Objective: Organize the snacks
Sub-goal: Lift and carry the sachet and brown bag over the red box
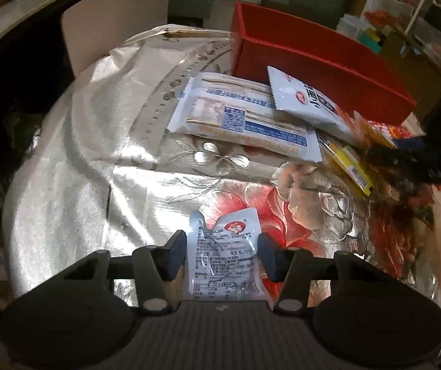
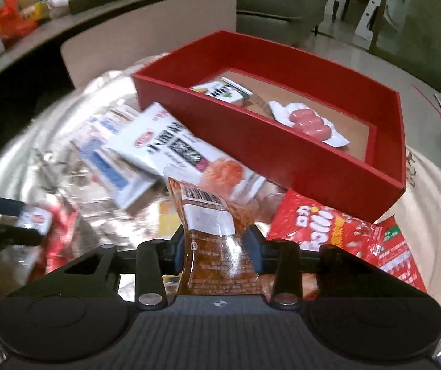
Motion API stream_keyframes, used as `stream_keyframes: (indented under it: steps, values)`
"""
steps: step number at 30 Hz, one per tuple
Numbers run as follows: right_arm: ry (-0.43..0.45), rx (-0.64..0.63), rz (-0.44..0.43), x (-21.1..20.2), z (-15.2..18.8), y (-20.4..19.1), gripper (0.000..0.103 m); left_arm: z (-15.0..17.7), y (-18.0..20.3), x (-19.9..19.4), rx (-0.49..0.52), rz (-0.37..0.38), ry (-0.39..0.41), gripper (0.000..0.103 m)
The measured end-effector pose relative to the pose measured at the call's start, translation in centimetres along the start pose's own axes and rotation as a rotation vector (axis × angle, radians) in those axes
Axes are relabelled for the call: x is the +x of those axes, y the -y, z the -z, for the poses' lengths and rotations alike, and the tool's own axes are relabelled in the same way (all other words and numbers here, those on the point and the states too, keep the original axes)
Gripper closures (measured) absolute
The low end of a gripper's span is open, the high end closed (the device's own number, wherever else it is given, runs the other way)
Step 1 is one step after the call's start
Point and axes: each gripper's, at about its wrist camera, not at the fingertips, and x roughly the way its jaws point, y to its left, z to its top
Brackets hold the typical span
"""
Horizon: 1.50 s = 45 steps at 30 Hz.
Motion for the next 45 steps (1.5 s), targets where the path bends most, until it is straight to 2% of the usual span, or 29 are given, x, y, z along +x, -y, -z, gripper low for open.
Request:
stream_keyframes:
  steps: [5, 10, 13, 14, 16, 18, 19, 20, 21, 23, 27, 28, 30, 33, 36, 40, 43, 45]
  values:
    - [0.054, 0.026, -0.028, -2.5, 0.1, -1.4, 0.06, 0.1, 0.0, -0.5, -0.004, -0.021, 0.015, 0.065]
    - [0.089, 0.092, -0.029, -4.2, 0.8, -1.0, 0.06, 0.2, 0.3, -1.3, 0.009, -0.013, 0.034, 0.076]
    - [0.102, 0.111, -0.02, -4.8, 0.9, -0.8, 0.06, 0.6, 0.3, -1.5, 0.01, -0.023, 0.028, 0.075]
    - [0.105, 0.114, -0.021, -4.8, 0.9, -0.8, 0.06, 0.8, 0.4, -1.3, 0.023, -0.031, 0.009, 0.071]
    - [0.104, 0.109, -0.019, -4.4, 0.9, -1.0, 0.06, 1.4, 0.8, -0.9, 0.038, -0.049, -0.022, 0.047]
    - [0.102, 0.097, -0.022, -4.3, 0.8, -1.5, 0.06, 2.1, 1.6, -0.5, 0.077, -0.119, -0.043, 0.031]
    - [0.106, 0.09, -0.027, -4.3, 0.6, -1.7, 0.06, 2.4, 2.0, -0.6, 0.093, -0.151, -0.033, 0.026]
    - [0.111, 0.083, -0.035, -4.6, 0.6, -2.0, 0.06, 2.7, 2.4, -0.7, 0.119, -0.172, -0.032, 0.026]
    - [0.121, 0.079, -0.044, -4.8, 0.5, -2.1, 0.06, 2.9, 2.8, -0.8, 0.142, -0.175, -0.029, 0.026]
    - [0.133, 0.076, -0.053, -5.3, 0.4, -2.2, 0.06, 3.5, 2.8, -0.6, 0.155, -0.166, -0.029, 0.033]
    - [0.17, 0.108, -0.07, -6.6, 0.5, -1.5, 0.06, 4.0, 3.8, -1.3, 0.186, -0.152, -0.045, 0.06]
    - [0.181, 0.12, -0.071, -7.0, 0.4, -1.2, 0.06, 3.8, 3.8, -1.5, 0.165, -0.127, -0.052, 0.065]
    - [0.203, 0.138, -0.068, -7.7, 0.3, -0.7, 0.06, 3.4, 3.6, -2.1, 0.107, -0.062, -0.06, 0.065]
    - [0.223, 0.155, -0.059, -8.3, 0.2, -0.4, 0.06, 2.7, 4.1, -3.2, 0.082, -0.031, -0.021, 0.065]
    - [0.242, 0.162, -0.052, -9.0, 0.1, -0.5, 0.06, 1.6, 4.0, -4.3, 0.016, 0.036, 0.004, 0.065]
    - [0.274, 0.162, -0.028, -10.9, -0.8, -1.3, 0.06, -0.3, 4.9, -6.2, 0.009, 0.058, 0.089, 0.065]
    - [0.342, 0.18, -0.033, -12.5, -1.2, -1.2, 0.06, -3.1, 6.3, -7.2, 0.015, 0.093, 0.161, 0.065]
    - [0.351, 0.216, -0.013, -12.4, -1.9, -0.3, 0.06, -5.1, 7.4, -7.1, 0.038, 0.12, 0.2, 0.065]
